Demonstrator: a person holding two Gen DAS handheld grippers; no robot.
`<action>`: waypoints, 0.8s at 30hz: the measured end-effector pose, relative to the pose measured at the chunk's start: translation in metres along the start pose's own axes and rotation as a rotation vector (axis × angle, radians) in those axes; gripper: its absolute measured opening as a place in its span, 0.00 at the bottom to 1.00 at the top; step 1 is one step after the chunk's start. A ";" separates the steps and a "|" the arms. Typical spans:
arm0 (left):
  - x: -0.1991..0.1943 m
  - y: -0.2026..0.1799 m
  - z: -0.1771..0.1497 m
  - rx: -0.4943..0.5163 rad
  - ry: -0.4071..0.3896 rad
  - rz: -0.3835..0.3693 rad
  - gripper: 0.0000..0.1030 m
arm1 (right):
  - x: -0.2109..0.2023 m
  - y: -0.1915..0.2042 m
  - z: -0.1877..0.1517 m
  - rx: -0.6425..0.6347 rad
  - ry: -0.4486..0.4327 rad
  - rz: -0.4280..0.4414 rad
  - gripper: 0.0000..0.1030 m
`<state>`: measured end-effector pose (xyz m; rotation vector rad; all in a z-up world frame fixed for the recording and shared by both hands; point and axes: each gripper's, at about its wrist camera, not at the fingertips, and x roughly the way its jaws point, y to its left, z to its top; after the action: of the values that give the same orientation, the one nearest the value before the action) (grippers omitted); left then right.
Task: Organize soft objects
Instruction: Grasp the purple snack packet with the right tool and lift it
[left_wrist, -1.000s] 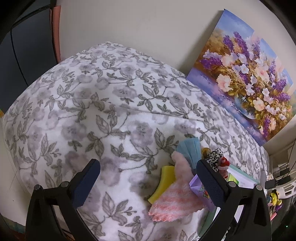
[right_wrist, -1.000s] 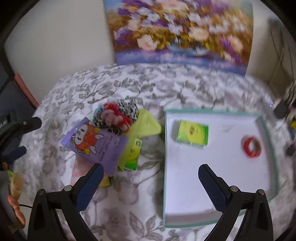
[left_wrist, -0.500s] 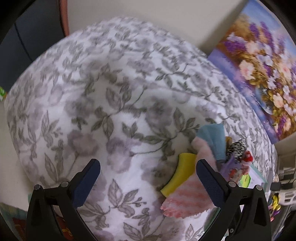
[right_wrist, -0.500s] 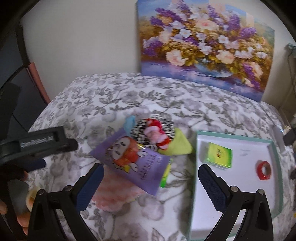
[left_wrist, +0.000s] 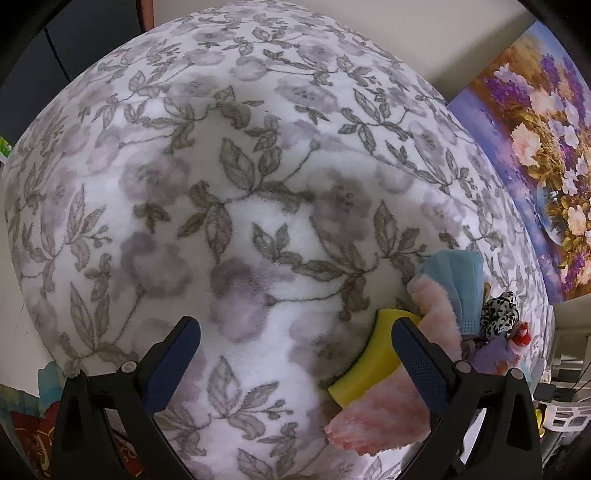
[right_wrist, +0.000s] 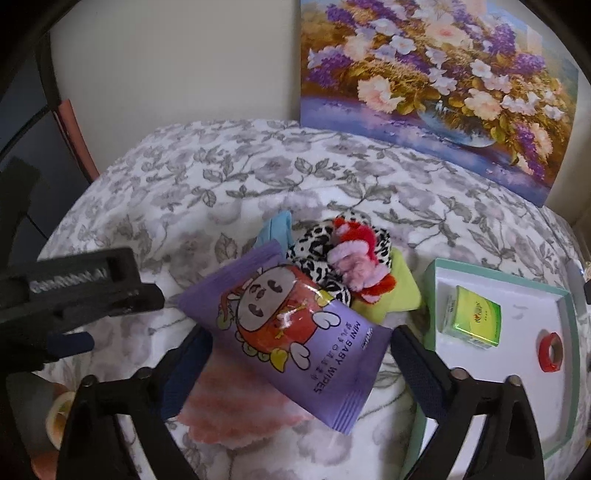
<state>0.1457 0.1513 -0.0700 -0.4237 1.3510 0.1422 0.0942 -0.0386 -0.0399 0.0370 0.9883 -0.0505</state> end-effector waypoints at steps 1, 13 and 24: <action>0.001 -0.001 0.000 0.002 0.001 -0.001 1.00 | 0.002 0.000 0.000 0.002 0.004 0.002 0.89; 0.002 -0.011 -0.001 0.033 0.004 -0.016 1.00 | 0.000 -0.018 -0.005 0.078 -0.006 0.074 0.61; 0.001 -0.021 -0.003 0.075 -0.013 -0.006 1.00 | -0.021 -0.038 -0.003 0.148 -0.043 0.129 0.51</action>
<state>0.1501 0.1310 -0.0668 -0.3630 1.3382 0.0889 0.0780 -0.0760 -0.0239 0.2344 0.9362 -0.0064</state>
